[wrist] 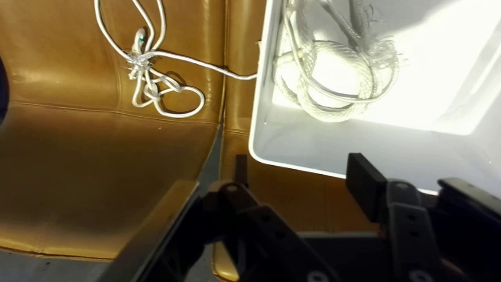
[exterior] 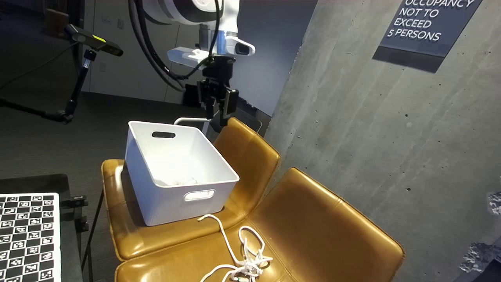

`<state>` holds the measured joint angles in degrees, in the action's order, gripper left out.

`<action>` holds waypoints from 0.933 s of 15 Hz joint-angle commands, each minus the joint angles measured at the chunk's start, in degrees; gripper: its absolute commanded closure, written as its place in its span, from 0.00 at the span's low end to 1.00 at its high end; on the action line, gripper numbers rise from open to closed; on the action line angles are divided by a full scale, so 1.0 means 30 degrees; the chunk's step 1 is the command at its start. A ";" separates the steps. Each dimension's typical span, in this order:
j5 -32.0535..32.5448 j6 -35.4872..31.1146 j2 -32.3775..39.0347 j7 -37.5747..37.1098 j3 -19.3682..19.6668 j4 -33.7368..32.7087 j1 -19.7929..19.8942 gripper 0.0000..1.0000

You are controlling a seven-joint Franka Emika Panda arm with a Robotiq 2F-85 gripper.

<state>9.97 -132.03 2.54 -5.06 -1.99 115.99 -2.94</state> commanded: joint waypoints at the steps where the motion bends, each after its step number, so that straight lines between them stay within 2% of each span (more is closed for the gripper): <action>1: -0.1203 -0.0364 -0.0309 0.3176 0.0880 0.0530 0.1154 0.02; 8: -0.3051 0.1915 0.1163 1.1200 0.1908 -0.1090 0.2881 0.00; 11: -0.3194 0.3850 0.2946 1.4685 0.1916 -0.3088 0.3428 0.00; 14: -0.2628 0.4779 0.5052 1.6871 0.1744 -0.5190 0.3797 0.00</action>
<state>1.97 -121.35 10.69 38.81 3.65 108.47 7.43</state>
